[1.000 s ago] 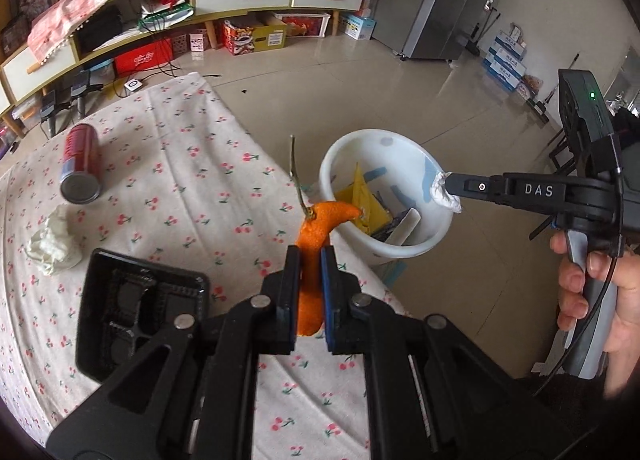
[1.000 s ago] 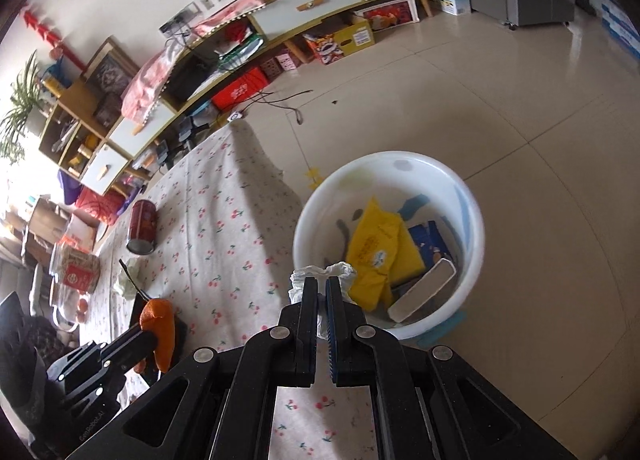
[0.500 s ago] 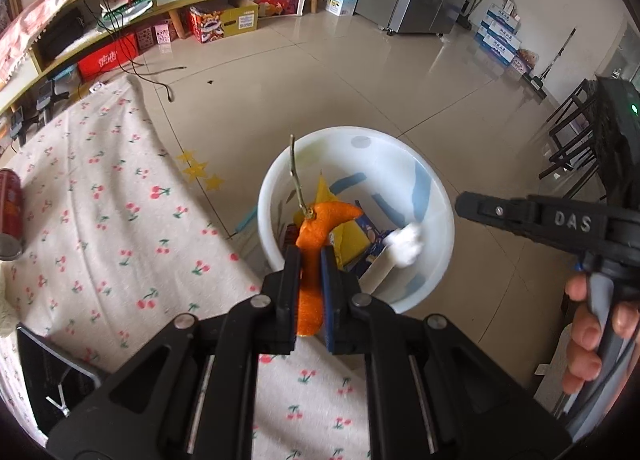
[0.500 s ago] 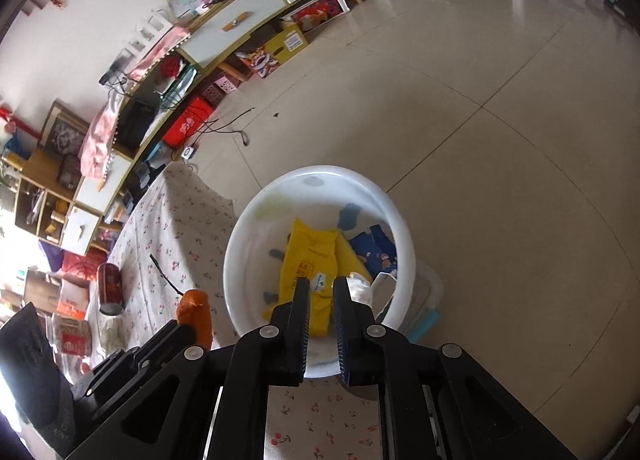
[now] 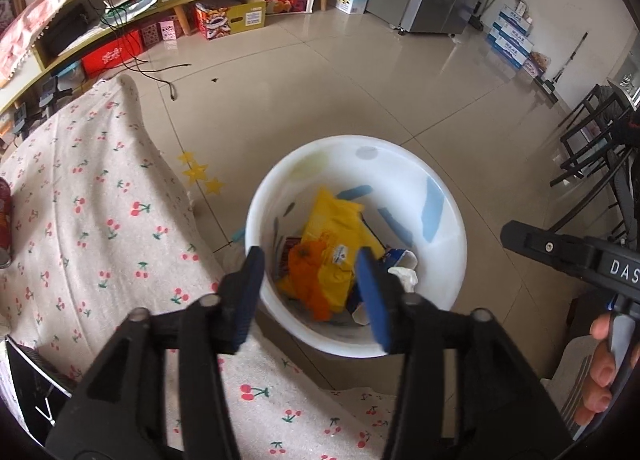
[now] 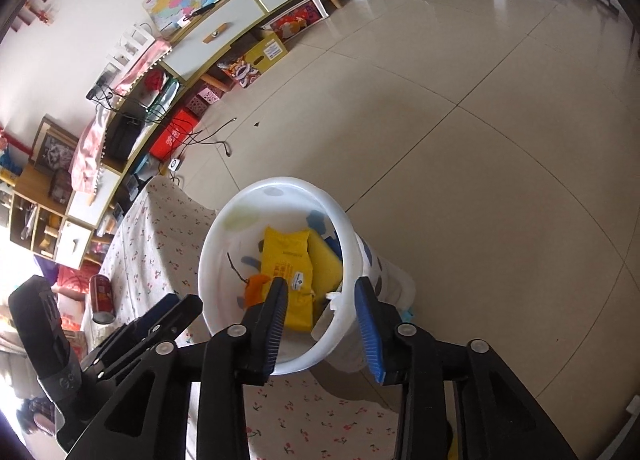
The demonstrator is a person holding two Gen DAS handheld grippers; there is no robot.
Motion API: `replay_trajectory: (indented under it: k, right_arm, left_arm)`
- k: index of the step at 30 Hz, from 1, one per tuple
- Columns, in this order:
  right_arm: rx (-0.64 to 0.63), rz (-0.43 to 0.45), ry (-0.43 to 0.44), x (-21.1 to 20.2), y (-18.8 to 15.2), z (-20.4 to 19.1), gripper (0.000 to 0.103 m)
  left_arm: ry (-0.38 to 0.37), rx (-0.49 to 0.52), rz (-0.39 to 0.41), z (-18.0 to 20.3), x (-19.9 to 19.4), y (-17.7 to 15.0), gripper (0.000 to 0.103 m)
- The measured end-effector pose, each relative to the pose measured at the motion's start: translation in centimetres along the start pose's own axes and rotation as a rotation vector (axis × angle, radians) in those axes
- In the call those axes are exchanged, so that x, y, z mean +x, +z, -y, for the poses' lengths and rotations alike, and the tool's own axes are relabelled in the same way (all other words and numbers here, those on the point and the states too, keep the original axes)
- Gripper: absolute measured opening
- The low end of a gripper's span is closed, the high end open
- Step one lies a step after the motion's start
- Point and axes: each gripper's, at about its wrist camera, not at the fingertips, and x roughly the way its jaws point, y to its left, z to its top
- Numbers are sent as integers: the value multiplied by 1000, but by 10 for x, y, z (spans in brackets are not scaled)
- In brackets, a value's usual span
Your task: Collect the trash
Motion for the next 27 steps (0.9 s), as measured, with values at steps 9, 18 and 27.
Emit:
replay_trajectory:
  k: [9, 18, 27]
  right_arm:
    - [-43, 22, -8, -6, -3, -13, 53]
    - [-165, 57, -37, -25, -17, -47, 74]
    - [-267, 33, -37, -25, -42, -98, 84]
  left_arm:
    - [57, -15, 9, -24, -27, -5, 74]
    - [95, -68, 23, -67, -66, -28, 85]
    - [137, -150, 38, -131, -108, -64, 87]
